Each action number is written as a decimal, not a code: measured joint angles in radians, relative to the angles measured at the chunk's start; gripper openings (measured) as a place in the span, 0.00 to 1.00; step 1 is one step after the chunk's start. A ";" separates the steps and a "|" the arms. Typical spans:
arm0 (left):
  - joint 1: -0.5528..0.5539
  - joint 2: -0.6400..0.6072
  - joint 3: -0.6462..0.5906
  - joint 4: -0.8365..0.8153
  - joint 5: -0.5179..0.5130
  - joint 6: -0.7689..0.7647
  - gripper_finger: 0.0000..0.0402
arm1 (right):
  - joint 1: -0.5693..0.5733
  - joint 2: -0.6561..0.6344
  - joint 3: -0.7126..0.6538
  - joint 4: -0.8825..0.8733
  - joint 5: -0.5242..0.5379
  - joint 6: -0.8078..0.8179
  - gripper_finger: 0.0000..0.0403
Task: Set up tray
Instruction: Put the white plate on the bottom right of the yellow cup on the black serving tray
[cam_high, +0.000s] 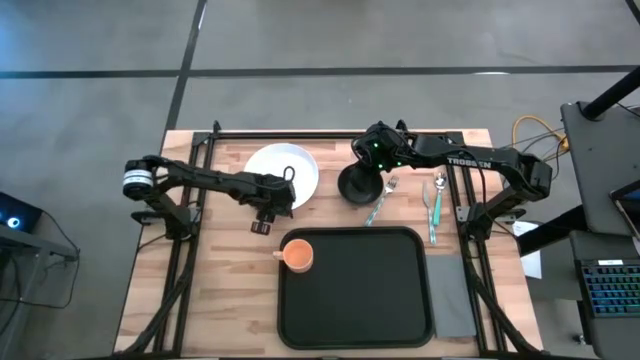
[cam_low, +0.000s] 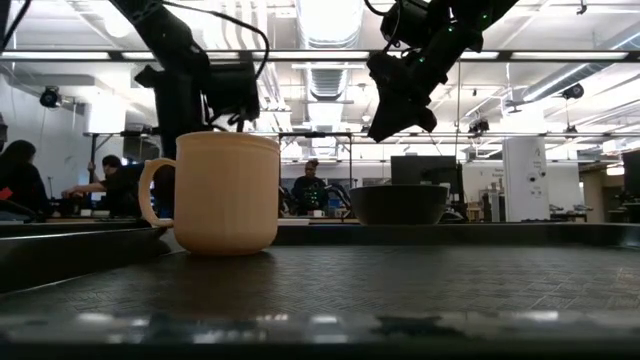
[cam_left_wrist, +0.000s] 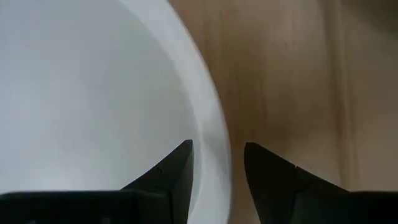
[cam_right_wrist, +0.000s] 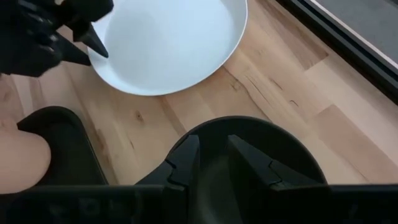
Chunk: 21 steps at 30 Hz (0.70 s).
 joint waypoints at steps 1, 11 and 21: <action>0.002 0.009 0.000 0.000 0.000 0.000 0.31 | 0.000 0.000 0.000 0.000 0.000 0.001 0.18; 0.004 0.047 0.003 0.023 -0.031 -0.039 0.21 | 0.000 0.000 0.000 0.000 0.000 0.003 0.18; 0.012 0.047 0.001 0.078 -0.072 -0.031 0.02 | 0.000 0.000 0.000 0.000 0.002 0.004 0.18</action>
